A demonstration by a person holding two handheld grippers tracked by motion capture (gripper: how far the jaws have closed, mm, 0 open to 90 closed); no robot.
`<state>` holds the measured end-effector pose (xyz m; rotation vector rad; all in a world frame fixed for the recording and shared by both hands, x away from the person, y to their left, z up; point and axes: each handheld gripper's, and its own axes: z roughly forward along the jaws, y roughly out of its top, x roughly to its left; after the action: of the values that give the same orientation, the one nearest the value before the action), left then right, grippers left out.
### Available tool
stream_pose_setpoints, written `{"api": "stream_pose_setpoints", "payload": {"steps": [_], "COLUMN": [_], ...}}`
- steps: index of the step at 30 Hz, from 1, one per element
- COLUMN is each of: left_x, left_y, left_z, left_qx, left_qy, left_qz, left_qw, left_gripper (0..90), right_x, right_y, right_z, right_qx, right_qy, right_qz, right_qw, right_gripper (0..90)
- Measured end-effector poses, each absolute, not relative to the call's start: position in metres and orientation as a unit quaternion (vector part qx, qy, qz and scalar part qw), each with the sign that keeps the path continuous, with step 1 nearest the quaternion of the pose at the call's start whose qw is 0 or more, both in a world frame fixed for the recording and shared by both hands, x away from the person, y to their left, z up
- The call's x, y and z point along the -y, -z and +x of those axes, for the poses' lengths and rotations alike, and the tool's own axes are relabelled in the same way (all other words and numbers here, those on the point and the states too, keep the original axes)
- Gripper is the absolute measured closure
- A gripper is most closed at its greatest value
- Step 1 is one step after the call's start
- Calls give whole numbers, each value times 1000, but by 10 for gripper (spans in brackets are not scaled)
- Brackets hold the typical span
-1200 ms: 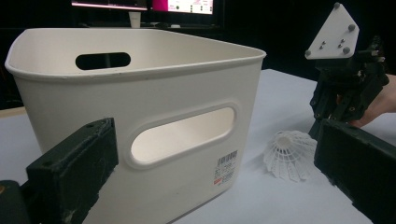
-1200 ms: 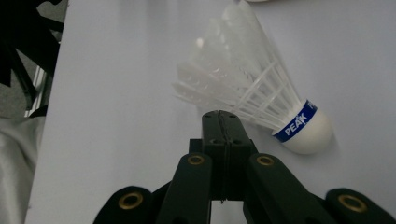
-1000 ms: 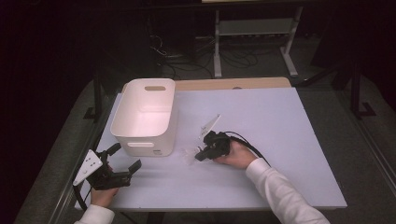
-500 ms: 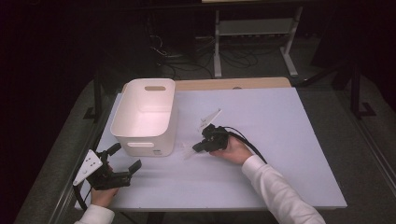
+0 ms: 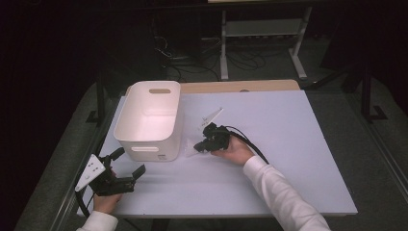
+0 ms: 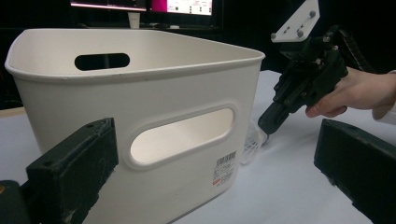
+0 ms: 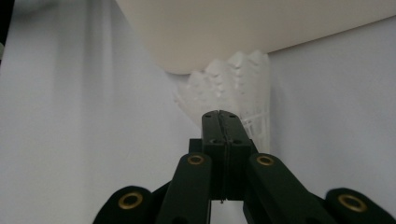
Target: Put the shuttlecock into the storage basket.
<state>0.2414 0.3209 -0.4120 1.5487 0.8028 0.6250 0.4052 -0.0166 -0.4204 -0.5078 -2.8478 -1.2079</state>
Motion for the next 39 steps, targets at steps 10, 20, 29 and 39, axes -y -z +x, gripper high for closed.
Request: {"api": "stream_pose_setpoints", "payload": {"steps": [10, 20, 29, 39], "left_x": [-321, -321, -321, -321], "left_y": [412, 412, 412, 412], "left_z": [241, 242, 242, 243], "left_qx": [-347, -347, -347, -345], "left_qy": [-269, -269, -269, -269], "left_qz": [668, 672, 673, 673], "left_qw": [601, 596, 595, 596], "left_gripper": [0, 0, 0, 0], "right_x": [25, 39, 46, 47], "right_y": [412, 402, 398, 401], "right_z": [409, 413, 412, 415], "right_qx": [896, 889, 890, 898], "right_qy": [404, 412, 400, 386], "right_qz": [-184, -199, -216, -210], "right_qw": [5, 7, -15, -31], "right_gripper": [851, 735, 416, 110]}}
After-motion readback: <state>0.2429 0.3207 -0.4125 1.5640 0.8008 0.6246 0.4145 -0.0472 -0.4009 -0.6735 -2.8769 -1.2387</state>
